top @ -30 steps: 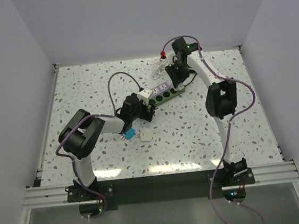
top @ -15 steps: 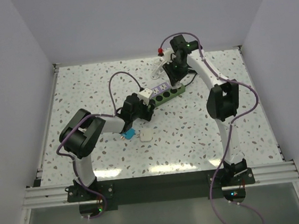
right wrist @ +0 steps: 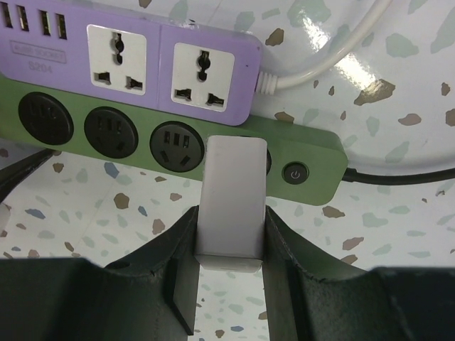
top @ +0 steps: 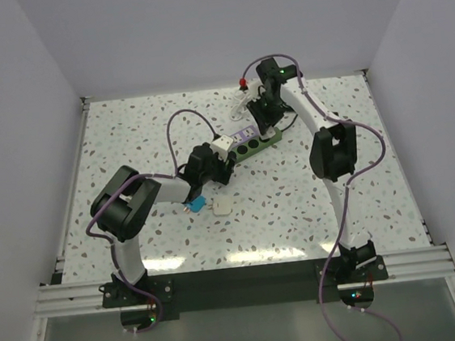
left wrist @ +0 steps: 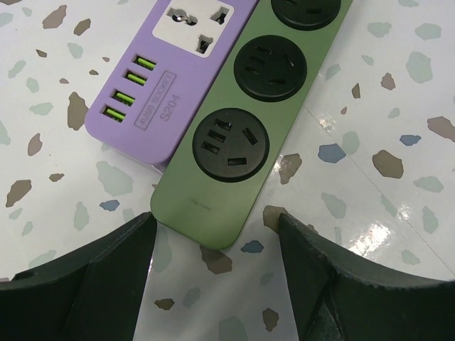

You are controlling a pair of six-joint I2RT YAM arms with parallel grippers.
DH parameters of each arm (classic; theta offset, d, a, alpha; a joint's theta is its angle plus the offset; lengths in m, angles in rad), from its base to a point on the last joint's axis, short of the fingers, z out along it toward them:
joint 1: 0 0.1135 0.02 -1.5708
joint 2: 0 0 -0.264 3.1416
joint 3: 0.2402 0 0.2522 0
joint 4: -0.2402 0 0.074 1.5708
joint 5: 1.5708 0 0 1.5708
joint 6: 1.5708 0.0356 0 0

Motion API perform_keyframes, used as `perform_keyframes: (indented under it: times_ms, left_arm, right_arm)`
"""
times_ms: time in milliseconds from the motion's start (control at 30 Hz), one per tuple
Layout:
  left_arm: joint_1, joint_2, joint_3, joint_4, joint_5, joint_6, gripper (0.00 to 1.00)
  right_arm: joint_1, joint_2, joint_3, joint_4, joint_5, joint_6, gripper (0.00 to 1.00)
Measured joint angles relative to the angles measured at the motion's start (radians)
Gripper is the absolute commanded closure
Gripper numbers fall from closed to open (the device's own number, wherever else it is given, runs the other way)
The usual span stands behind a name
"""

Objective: Insert the plug

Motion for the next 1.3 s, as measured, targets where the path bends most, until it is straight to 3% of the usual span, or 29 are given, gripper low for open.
perform_keyframes:
  times_ms: [1300]
  left_arm:
    - [-0.005,0.0,0.0,-0.001,-0.02,0.015,0.29]
  right_arm:
    - [0.0,0.013,0.002,-0.014,0.04,0.01,1.0]
